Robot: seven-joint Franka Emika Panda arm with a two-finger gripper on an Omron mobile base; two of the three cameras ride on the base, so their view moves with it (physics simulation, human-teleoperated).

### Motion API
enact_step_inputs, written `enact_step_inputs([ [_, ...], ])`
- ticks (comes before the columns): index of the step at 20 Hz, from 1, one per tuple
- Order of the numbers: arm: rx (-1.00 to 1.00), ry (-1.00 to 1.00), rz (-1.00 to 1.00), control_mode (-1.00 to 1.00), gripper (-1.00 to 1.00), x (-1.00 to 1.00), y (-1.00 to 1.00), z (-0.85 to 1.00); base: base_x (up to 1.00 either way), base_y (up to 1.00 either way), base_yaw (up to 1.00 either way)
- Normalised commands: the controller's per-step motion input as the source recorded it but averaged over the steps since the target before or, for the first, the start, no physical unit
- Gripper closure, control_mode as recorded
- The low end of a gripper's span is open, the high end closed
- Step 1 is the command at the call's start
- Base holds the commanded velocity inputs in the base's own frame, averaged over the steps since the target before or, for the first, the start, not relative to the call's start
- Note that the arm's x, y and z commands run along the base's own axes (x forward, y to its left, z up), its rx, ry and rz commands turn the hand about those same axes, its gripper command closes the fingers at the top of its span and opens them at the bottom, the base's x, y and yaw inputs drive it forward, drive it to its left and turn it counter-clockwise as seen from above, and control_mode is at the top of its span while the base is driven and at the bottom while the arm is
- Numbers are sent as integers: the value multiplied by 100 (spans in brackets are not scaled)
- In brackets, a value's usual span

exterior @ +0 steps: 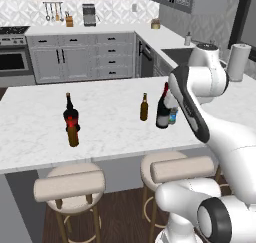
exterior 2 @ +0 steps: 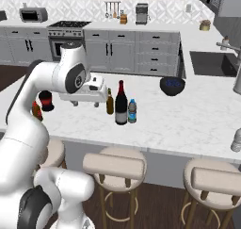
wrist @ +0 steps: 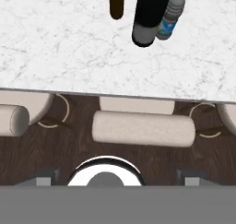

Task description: Move the plastic bottles in the middle to the plastics group, and the glass bottles in the middle to the glass group.

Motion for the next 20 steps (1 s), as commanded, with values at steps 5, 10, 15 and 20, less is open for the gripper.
enact_step_inputs([
  [5,14,-4,39,-100,-100,-30,-51,0,0,0,0],
  [10,11,-21,67,-100,-100,-11,-48,-1,0,0,0],
  [15,13,-53,70,-100,-100,2,-28,-7,0,0,0],
  [20,28,-45,37,-100,-100,21,-19,0,0,0,0],
])
